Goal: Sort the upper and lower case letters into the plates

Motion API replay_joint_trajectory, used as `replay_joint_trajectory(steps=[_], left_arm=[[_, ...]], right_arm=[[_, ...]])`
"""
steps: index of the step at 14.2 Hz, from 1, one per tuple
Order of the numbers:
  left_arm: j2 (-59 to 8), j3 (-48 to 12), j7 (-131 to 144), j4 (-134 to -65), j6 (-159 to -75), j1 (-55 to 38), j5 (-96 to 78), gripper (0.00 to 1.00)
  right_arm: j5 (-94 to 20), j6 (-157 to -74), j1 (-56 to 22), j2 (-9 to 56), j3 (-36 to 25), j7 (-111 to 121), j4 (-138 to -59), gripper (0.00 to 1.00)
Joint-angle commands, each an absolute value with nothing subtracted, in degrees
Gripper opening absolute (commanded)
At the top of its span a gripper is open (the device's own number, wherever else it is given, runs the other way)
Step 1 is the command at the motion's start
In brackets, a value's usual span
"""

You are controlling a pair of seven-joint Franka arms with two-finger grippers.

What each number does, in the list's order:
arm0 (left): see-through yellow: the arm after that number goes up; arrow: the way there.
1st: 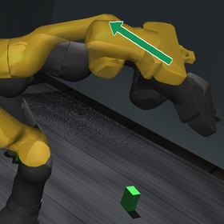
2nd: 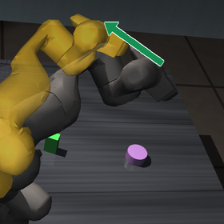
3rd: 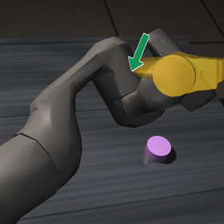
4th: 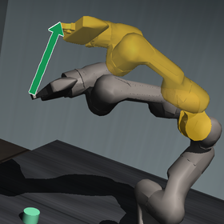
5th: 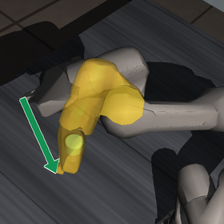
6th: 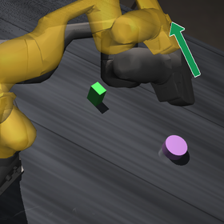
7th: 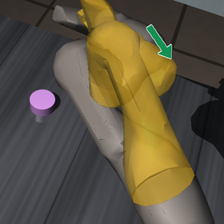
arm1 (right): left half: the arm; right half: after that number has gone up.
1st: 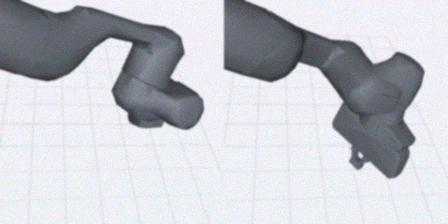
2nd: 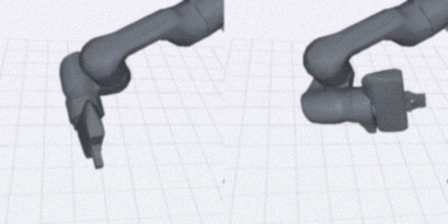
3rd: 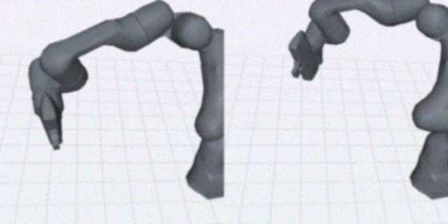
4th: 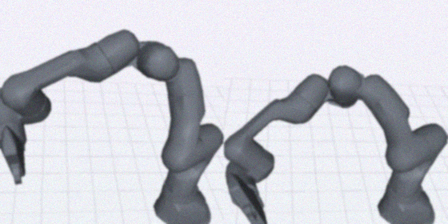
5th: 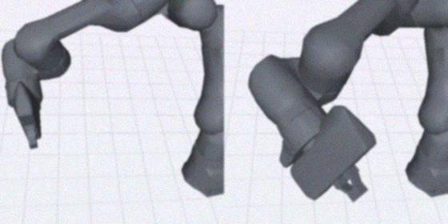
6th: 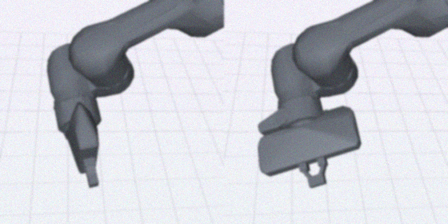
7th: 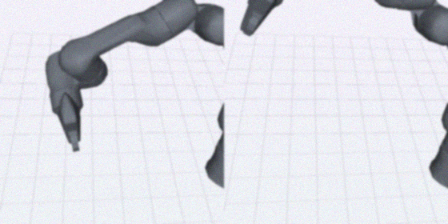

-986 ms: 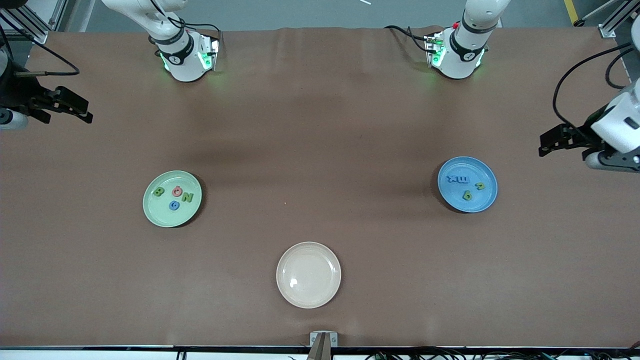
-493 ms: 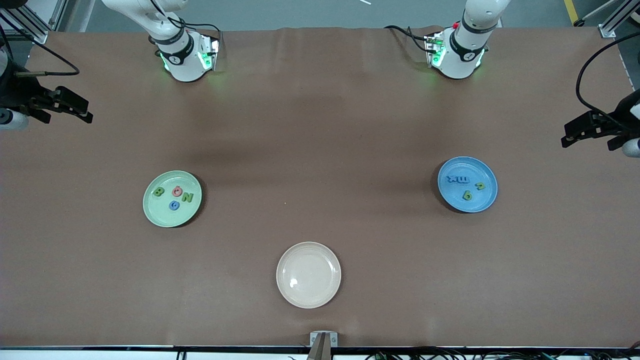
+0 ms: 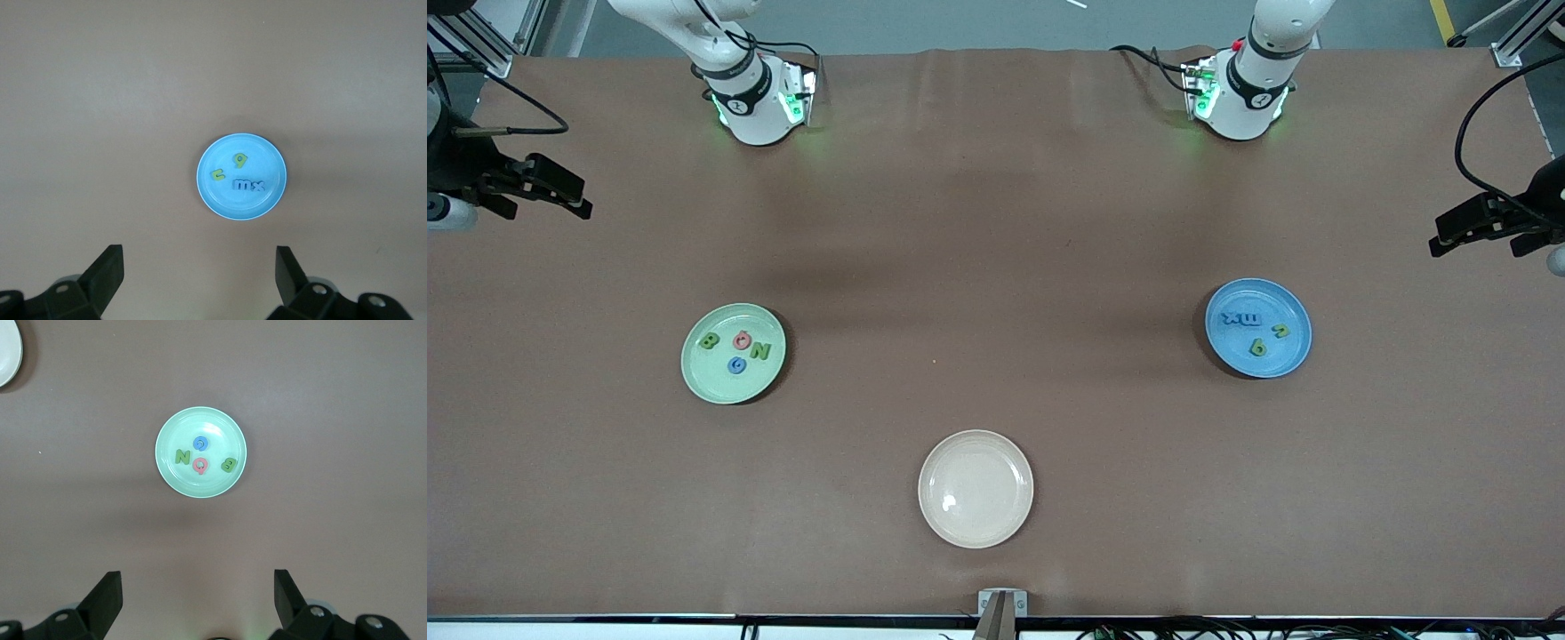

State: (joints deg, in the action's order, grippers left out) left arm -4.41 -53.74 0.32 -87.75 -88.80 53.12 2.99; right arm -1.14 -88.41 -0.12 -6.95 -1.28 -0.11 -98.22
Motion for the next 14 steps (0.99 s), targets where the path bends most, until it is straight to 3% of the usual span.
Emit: replay_joint_trajectory(steps=[1, 14], left_arm=[[-5.45, -54.40, 1.49, -86.22, -87.36, 52.56, 2.99, 1.00], [-5.54, -53.88, 0.53, -85.43, -86.75, 53.09, 2.90, 1.00]], right_arm=[[-1.32, -88.42, 0.79, -8.70, -0.70, 0.00, -99.93, 1.00], [-1.49, -88.59, 0.53, -8.79, -0.62, 0.00, -100.20, 1.00]])
